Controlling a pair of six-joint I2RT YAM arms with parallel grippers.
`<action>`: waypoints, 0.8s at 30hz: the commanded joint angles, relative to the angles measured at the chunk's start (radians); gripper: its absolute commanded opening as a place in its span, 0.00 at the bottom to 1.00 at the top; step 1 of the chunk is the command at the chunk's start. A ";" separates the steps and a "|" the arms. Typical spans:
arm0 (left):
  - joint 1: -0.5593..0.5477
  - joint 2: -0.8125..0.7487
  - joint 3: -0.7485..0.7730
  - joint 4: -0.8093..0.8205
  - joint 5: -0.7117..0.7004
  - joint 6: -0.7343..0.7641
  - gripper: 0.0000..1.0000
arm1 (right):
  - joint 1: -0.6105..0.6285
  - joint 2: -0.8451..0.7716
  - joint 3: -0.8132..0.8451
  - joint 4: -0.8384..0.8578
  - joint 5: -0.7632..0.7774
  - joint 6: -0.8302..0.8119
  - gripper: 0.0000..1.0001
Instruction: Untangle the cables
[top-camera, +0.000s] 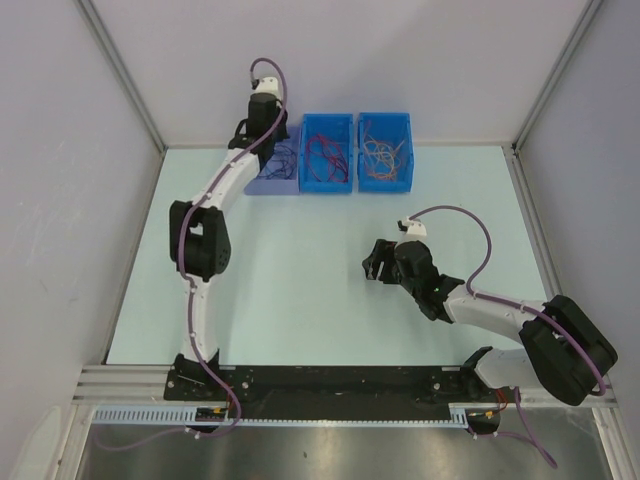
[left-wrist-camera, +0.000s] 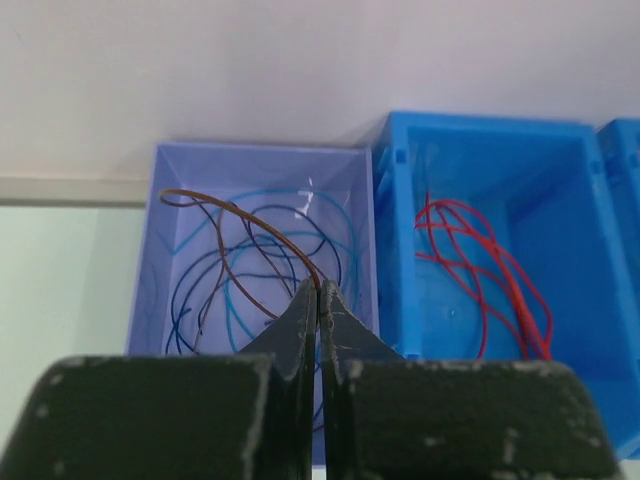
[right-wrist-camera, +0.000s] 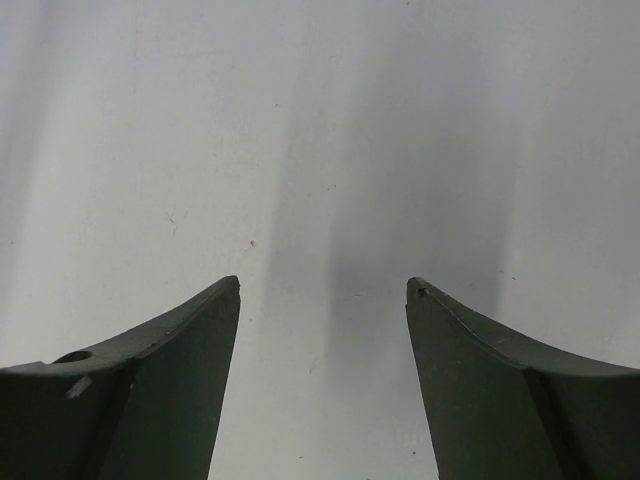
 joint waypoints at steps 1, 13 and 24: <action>0.045 0.066 0.036 -0.057 0.098 -0.081 0.00 | -0.001 -0.018 0.001 0.018 0.014 0.006 0.72; 0.087 0.175 0.088 -0.166 0.253 -0.167 0.09 | -0.001 -0.016 0.001 0.018 0.016 0.006 0.72; 0.096 0.117 0.064 -0.193 0.342 -0.191 0.47 | -0.001 -0.018 0.002 0.020 0.016 0.004 0.72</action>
